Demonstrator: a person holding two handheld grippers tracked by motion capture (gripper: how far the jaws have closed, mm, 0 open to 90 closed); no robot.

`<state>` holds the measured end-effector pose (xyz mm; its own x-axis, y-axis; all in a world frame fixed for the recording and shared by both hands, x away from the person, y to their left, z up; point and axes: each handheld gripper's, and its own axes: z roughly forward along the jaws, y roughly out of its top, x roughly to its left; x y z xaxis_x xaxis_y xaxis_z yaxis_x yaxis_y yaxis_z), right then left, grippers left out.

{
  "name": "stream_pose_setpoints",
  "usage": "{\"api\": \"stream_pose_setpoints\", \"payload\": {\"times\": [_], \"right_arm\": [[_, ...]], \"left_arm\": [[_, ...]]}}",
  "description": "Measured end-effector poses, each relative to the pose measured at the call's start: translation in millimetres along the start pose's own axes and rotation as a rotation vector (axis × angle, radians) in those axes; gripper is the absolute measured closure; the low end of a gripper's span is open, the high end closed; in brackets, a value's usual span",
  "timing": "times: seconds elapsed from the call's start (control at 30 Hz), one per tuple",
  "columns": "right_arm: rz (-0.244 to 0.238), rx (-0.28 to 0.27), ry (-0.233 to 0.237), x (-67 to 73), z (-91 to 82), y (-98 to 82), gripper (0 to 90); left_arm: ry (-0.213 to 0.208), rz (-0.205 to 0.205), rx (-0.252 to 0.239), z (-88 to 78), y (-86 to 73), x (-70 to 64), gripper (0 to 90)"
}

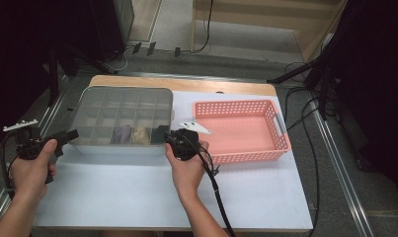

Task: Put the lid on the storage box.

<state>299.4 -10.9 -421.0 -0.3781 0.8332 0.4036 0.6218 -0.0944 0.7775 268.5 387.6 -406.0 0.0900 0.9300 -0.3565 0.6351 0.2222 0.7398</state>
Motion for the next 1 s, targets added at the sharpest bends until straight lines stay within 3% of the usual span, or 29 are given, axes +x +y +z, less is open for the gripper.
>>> {"api": "stream_pose_setpoints", "payload": {"times": [0.17,0.2,0.23,0.33,0.53,0.67,0.77,0.9,1.0], "right_arm": [[-0.014,-0.025,-0.007,-0.8,2.8,0.8,80.0],[-0.023,-0.033,-0.005,-0.8,2.9,1.3,84.5],[-0.029,-0.031,0.014,-1.1,3.6,1.9,83.5],[-0.043,-0.032,0.013,0.9,2.5,0.8,78.7],[-0.077,-0.059,0.037,1.6,-15.0,-9.8,74.0],[-0.097,-0.047,0.061,2.5,-23.5,-20.5,74.9],[-0.121,-0.016,0.063,4.6,-19.3,-26.9,75.7],[-0.108,-0.02,0.068,3.7,-16.2,-30.9,78.9],[-0.115,-0.007,0.066,3.4,-16.5,-30.3,74.8]], "left_arm": [[0.002,0.007,-0.001,-0.5,-0.1,-0.4,48.1],[0.001,0.006,0.0,-0.7,-0.2,-0.4,47.9],[-0.003,0.008,-0.004,-1.0,-0.6,0.2,47.8],[-0.006,0.006,-0.004,-3.1,-2.0,0.9,48.5],[-0.02,0.003,-0.007,-8.2,-3.3,4.9,53.5],[-0.02,0.007,-0.015,-8.9,-5.9,3.5,54.6],[-0.014,0.006,-0.021,-8.8,-7.0,3.4,54.7],[-0.011,0.009,-0.022,-9.0,-7.1,2.5,54.5],[0.003,0.03,-0.019,-10.2,-8.1,-0.3,51.3]]}}
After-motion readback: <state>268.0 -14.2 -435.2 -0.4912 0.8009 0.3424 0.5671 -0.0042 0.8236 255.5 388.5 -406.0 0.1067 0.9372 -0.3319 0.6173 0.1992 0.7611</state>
